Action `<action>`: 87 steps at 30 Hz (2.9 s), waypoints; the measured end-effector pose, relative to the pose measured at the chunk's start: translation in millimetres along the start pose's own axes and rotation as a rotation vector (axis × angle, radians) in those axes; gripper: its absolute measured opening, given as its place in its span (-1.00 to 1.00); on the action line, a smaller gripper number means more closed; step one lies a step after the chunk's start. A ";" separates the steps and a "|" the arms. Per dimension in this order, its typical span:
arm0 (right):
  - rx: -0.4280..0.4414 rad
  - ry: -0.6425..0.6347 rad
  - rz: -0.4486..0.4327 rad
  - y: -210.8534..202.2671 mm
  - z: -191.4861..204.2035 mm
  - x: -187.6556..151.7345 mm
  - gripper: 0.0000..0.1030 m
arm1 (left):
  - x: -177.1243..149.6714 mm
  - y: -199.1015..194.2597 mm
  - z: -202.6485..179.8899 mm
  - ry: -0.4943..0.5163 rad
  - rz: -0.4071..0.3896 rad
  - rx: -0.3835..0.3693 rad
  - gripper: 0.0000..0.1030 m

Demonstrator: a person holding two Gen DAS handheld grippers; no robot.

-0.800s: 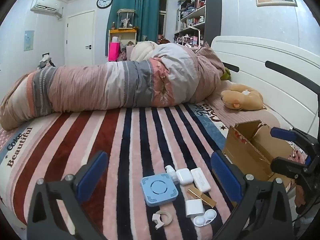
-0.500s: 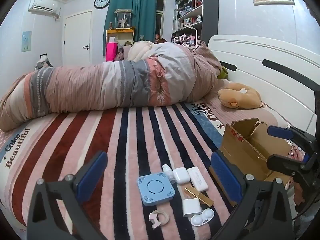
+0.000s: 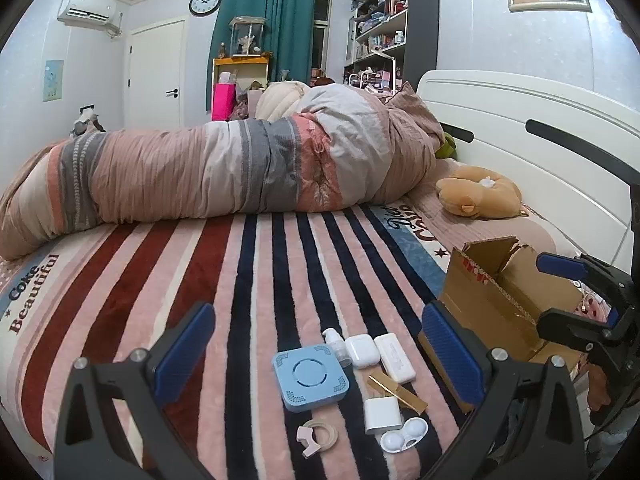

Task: Organize rigid objects

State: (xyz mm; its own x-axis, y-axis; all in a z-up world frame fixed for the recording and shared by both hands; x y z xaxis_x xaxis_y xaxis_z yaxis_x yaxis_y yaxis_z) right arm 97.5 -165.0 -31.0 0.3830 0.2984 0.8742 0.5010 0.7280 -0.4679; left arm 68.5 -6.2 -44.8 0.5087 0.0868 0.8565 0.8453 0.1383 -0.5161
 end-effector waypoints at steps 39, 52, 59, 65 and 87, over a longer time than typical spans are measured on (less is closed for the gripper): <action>-0.029 -0.015 -0.008 1.0 5.4 2.9 1.00 | -2.7 -4.4 7.2 -0.005 -0.009 -0.007 0.99; -0.049 -0.001 -0.018 -4.0 -1.2 -0.7 1.00 | -1.5 -6.6 1.5 0.002 -0.019 -0.017 0.99; -0.105 -0.083 -0.020 -6.2 16.0 -2.9 0.54 | -0.4 2.0 10.4 -0.008 -0.008 -0.051 0.99; -0.060 -0.180 0.047 20.8 58.2 -2.8 0.06 | -3.8 18.1 43.6 0.053 -0.006 0.010 0.99; 0.102 0.041 0.493 238.9 34.2 -88.5 0.74 | -97.7 170.0 110.3 -0.017 0.328 -0.072 0.99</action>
State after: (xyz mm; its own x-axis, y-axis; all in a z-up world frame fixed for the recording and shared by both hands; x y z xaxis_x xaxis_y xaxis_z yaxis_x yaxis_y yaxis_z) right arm 156.8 3.6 -215.8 0.5862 0.5986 0.5459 0.1756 0.5639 -0.8070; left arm 144.4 117.6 -216.5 0.7532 0.1320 0.6444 0.6466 0.0306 -0.7622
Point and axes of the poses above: each gripper's, at about its wrist camera, not at the fingertips, and y roughly the way its jaws point, z to its left, x to its top, the point moved 8 cm from there along y, roughly the way its jaws point, and after that the axes turned 9 degrees about x, right-handed, at the moved point
